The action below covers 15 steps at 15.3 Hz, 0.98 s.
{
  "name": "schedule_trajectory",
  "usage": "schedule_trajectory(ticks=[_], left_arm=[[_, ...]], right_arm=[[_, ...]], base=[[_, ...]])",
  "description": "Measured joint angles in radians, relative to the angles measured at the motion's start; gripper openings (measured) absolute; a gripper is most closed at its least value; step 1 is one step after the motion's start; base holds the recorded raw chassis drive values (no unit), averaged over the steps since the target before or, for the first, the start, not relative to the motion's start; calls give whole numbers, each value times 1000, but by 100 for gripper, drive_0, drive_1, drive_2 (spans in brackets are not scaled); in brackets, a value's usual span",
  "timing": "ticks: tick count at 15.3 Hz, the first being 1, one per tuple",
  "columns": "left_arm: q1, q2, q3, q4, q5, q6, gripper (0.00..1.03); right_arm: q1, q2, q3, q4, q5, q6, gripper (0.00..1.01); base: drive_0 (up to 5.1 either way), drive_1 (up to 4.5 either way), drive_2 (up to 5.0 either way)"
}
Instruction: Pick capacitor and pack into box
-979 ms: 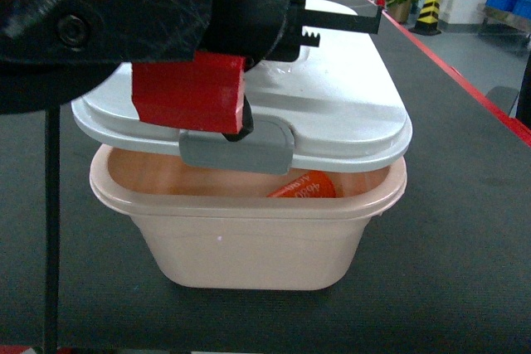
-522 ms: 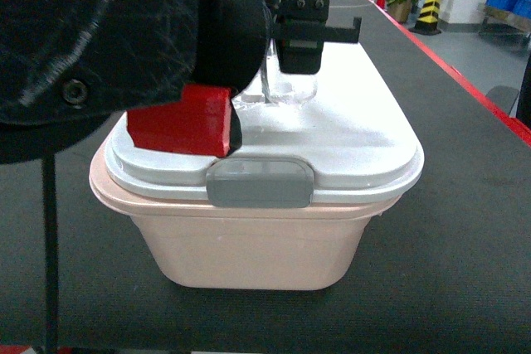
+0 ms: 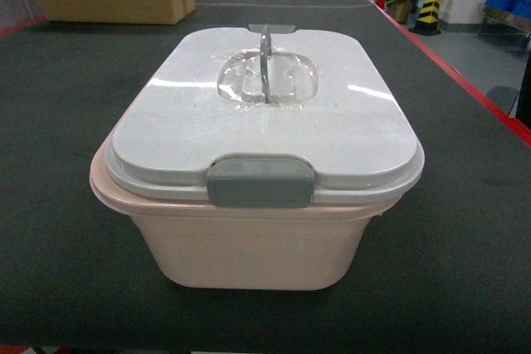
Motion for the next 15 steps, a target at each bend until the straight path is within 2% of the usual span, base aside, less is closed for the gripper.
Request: schedule_trajectory(ticks=[2,4,6,7,8,9,10,11,14,15], left_arm=[[37,-201,-163,0,17,74,98],[54,-355,-273,-42,26,108,98],[58,-526,-385,-148,36,102,98],[58,-573,-399,-138,37,98,98],[85,-606,-359,-349,128,56,88],[120,-661,-375,-448,187,16,78],[171,-727,-442,-477,228,-11,64],[208,-764,-491,-476,260,-20,51],[302,-879,-605,-476,364,-34,5],[325,-914,-633,-484,386,-37,2]], right_arm=[[0,0,0,0,0,0,98],[0,0,0,0,0,0,98],[0,0,0,0,0,0,98],[0,0,0,1,0,0,98],[0,0,0,0,0,0,98],[0,0,0,0,0,0,98],[0,0,0,0,0,0,98],[0,0,0,0,0,0,98],[0,0,0,0,0,0,98],[0,0,0,0,0,0,98]], base=[[0,0,0],[0,0,0],[0,0,0],[0,0,0],[0,0,0],[0,0,0],[0,0,0],[0,0,0],[0,0,0],[0,0,0]])
